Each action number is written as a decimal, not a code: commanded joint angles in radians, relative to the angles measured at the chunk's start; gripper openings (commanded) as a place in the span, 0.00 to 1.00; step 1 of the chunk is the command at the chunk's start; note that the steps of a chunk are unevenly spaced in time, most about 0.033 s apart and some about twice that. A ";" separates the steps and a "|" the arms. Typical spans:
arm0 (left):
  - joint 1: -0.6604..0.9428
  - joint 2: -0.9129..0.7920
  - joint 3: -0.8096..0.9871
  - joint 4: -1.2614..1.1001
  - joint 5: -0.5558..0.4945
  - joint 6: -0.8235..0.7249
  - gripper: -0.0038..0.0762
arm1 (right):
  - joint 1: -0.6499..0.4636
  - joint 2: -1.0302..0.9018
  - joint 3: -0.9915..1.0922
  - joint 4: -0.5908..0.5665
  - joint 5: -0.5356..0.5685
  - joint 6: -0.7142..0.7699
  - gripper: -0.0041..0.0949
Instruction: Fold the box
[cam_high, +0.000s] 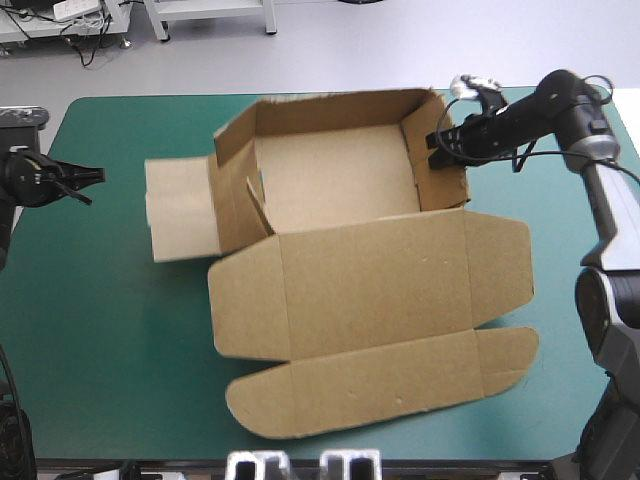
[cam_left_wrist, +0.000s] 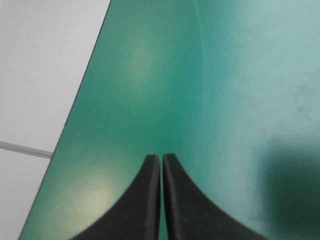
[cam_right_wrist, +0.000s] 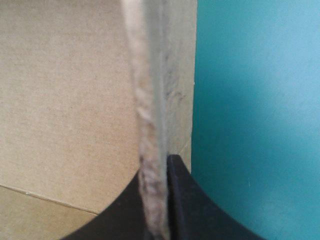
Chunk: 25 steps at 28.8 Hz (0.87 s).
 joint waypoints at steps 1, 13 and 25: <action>0.125 -0.016 -0.049 -0.285 -0.071 0.125 0.06 | -0.078 -0.158 -0.061 0.143 0.027 -0.022 0.02; 0.294 0.097 -0.049 -1.400 0.149 0.718 0.06 | -0.195 -0.408 -0.063 0.370 0.027 -0.112 0.02; 0.190 0.124 -0.051 -1.751 0.449 0.822 0.06 | -0.189 -0.472 -0.061 0.466 0.027 -0.153 0.02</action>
